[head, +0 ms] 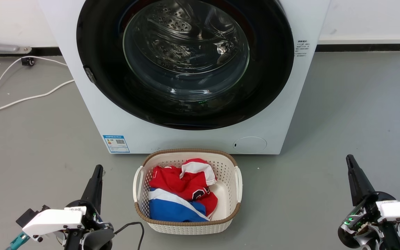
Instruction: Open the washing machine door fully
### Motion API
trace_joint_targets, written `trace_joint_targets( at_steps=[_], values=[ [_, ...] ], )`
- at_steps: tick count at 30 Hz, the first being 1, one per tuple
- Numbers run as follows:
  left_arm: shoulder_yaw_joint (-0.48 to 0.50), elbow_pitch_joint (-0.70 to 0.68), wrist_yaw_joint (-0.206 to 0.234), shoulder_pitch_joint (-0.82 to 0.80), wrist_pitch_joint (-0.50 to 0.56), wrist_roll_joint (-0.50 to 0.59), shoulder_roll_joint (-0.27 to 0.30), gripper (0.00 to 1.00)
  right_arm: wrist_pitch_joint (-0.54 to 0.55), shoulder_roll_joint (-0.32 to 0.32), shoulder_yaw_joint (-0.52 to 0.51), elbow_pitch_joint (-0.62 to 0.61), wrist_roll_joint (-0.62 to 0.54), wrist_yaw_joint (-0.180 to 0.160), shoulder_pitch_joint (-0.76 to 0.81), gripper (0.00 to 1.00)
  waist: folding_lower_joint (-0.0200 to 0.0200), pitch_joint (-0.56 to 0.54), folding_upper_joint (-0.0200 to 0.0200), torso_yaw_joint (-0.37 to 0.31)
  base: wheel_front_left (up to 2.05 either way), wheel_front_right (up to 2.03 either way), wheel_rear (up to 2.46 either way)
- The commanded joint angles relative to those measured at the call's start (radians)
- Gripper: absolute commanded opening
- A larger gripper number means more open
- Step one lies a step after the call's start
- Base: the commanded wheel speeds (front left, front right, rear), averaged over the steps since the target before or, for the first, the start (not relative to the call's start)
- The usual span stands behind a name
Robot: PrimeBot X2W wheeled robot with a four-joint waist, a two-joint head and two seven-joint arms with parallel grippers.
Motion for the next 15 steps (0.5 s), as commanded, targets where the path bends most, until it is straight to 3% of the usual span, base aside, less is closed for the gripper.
trace_joint_targets(
  at_steps=[1, 15],
  values=[
    [0.004, 0.001, -0.003, -0.01, 0.0, 0.007, -0.001, 0.0, 0.002, 0.004, -0.001, 0.001, -0.008, 0.0, -0.01, 0.0, 0.0, 0.0, -0.0001, 0.0, 0.0, 0.0, 0.0],
    [0.005, 0.001, -0.003, -0.01, 0.002, 0.006, -0.002, 0.0, 0.003, 0.004, -0.002, 0.001, -0.009, 0.0, -0.01, 0.0, 0.0, 0.0, -0.0001, 0.0, 0.0, 0.0, 0.0]
  ],
)
